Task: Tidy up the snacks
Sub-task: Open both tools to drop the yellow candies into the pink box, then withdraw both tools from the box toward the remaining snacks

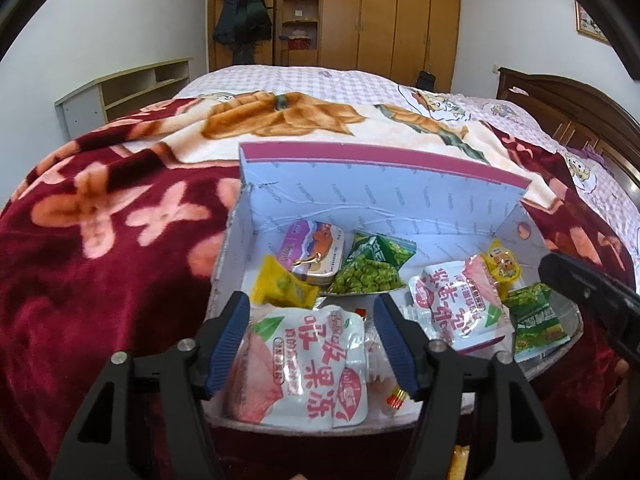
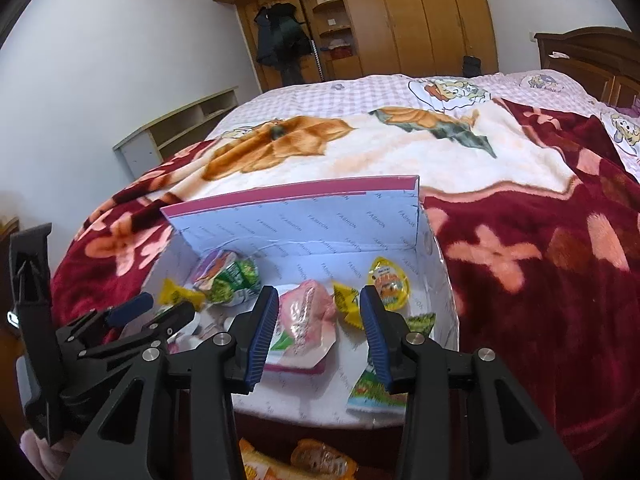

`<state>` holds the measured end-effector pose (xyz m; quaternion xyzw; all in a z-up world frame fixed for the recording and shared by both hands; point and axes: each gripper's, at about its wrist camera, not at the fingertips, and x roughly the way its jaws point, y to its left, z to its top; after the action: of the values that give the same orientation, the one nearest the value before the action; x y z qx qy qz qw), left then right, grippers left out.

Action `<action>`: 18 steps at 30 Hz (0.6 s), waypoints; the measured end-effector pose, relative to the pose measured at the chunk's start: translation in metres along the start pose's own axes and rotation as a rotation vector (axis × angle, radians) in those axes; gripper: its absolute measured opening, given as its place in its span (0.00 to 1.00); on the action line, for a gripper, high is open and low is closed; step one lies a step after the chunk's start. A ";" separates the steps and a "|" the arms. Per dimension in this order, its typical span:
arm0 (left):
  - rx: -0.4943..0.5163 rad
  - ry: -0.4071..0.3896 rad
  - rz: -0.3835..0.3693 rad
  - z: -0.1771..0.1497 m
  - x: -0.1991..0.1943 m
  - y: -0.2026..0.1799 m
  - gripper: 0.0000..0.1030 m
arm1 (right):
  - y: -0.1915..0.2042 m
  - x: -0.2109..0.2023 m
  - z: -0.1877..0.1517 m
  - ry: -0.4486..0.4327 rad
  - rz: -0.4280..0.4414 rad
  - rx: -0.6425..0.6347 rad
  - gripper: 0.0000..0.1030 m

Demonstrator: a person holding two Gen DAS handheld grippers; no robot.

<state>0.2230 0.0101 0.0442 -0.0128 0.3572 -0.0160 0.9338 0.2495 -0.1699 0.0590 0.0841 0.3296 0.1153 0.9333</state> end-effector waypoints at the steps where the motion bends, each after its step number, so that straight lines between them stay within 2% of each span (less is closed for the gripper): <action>1: -0.001 0.000 0.001 0.000 -0.002 0.000 0.67 | 0.001 -0.003 -0.002 -0.002 0.002 0.000 0.44; 8: -0.001 -0.009 0.002 -0.009 -0.024 0.004 0.74 | 0.007 -0.020 -0.015 -0.007 0.005 -0.007 0.48; 18: 0.014 -0.030 -0.024 -0.026 -0.061 0.004 0.76 | 0.013 -0.047 -0.037 -0.017 0.018 -0.011 0.48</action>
<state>0.1604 0.0160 0.0653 -0.0110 0.3428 -0.0296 0.9389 0.1888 -0.1667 0.0618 0.0831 0.3201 0.1249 0.9354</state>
